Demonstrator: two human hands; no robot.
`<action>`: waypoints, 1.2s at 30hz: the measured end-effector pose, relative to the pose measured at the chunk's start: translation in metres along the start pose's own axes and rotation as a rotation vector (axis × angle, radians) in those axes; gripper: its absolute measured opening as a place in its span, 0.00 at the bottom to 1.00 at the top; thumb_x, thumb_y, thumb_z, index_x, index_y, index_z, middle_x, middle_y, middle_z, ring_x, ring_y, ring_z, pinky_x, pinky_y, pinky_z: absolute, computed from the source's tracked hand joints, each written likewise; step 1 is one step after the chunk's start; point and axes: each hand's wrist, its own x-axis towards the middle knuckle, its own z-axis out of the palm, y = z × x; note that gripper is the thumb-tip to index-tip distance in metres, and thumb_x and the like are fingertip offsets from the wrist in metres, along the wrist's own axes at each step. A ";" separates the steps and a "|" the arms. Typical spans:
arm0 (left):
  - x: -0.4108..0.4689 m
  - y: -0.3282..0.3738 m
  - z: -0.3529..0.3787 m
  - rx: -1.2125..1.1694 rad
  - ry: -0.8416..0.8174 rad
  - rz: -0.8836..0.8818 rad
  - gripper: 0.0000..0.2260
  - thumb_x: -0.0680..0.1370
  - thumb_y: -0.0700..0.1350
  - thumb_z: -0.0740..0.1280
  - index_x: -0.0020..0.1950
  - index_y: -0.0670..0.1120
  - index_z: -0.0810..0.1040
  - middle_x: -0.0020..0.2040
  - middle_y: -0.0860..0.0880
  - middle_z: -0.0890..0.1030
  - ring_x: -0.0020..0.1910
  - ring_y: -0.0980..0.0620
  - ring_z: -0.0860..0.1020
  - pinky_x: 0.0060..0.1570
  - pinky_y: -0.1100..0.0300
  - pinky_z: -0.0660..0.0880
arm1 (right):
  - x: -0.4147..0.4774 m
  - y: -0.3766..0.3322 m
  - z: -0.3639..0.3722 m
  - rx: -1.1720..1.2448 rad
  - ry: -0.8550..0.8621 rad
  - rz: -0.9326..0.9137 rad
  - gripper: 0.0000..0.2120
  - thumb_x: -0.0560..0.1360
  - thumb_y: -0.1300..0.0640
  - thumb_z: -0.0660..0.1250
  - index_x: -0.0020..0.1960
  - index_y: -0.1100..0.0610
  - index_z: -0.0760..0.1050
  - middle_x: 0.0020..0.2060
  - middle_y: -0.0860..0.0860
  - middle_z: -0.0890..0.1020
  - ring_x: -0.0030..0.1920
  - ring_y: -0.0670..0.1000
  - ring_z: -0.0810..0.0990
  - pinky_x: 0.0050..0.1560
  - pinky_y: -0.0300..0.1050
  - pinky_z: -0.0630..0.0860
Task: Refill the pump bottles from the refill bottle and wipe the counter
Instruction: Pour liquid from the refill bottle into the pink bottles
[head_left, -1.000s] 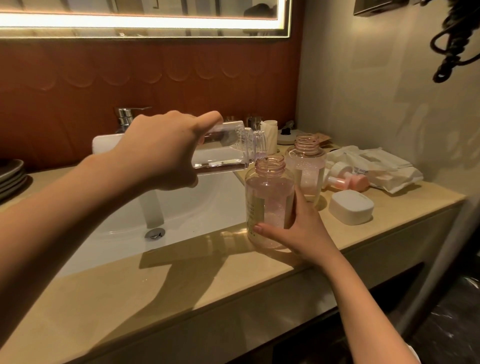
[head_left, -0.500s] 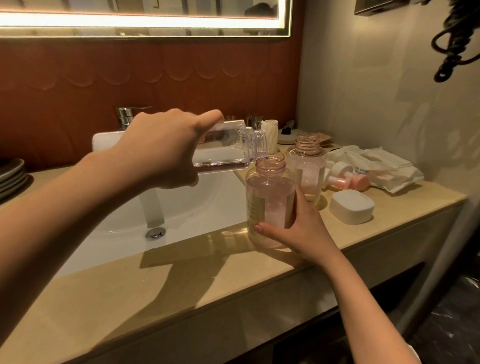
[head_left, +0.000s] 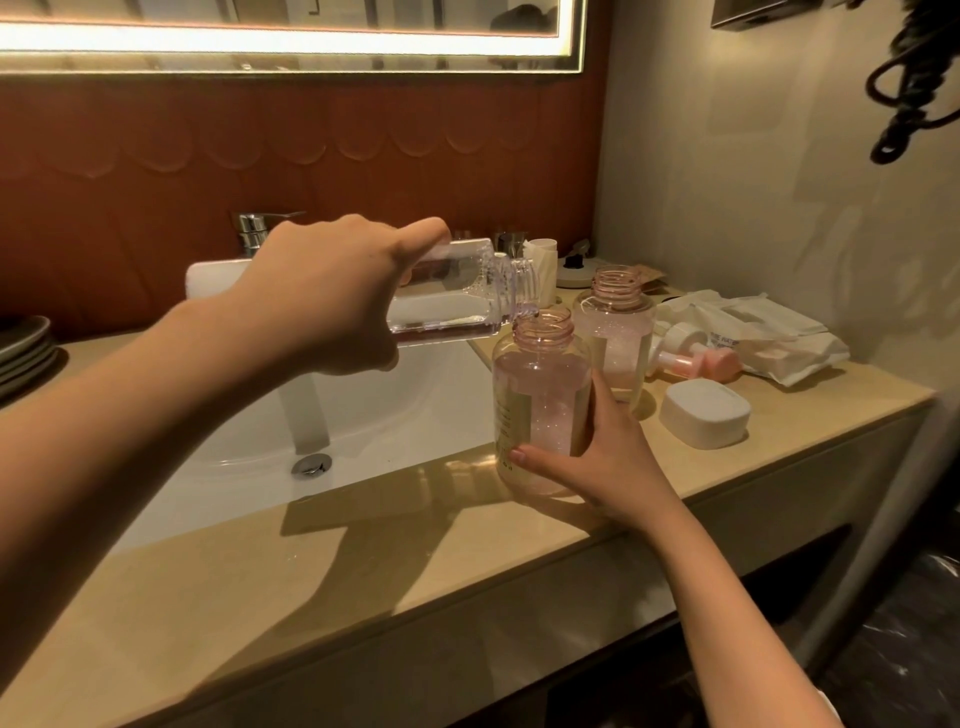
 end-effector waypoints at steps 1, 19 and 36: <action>0.000 0.000 0.000 0.000 -0.001 -0.001 0.36 0.67 0.47 0.75 0.69 0.52 0.59 0.49 0.46 0.79 0.42 0.46 0.76 0.29 0.60 0.71 | 0.000 0.000 0.000 0.001 0.000 0.002 0.49 0.60 0.41 0.75 0.73 0.46 0.53 0.70 0.46 0.66 0.69 0.49 0.65 0.65 0.44 0.65; -0.001 0.002 -0.007 0.028 0.011 0.008 0.36 0.68 0.47 0.75 0.70 0.52 0.58 0.48 0.47 0.78 0.41 0.47 0.74 0.26 0.63 0.63 | 0.000 0.003 -0.001 0.012 0.007 -0.005 0.48 0.61 0.43 0.76 0.73 0.46 0.54 0.69 0.46 0.68 0.68 0.48 0.66 0.63 0.42 0.65; 0.000 0.002 -0.005 0.030 0.012 0.010 0.36 0.68 0.47 0.75 0.70 0.52 0.58 0.49 0.47 0.78 0.41 0.48 0.74 0.27 0.63 0.67 | 0.000 0.001 -0.001 0.009 0.015 -0.034 0.47 0.62 0.45 0.77 0.72 0.43 0.53 0.69 0.45 0.67 0.63 0.41 0.63 0.60 0.38 0.63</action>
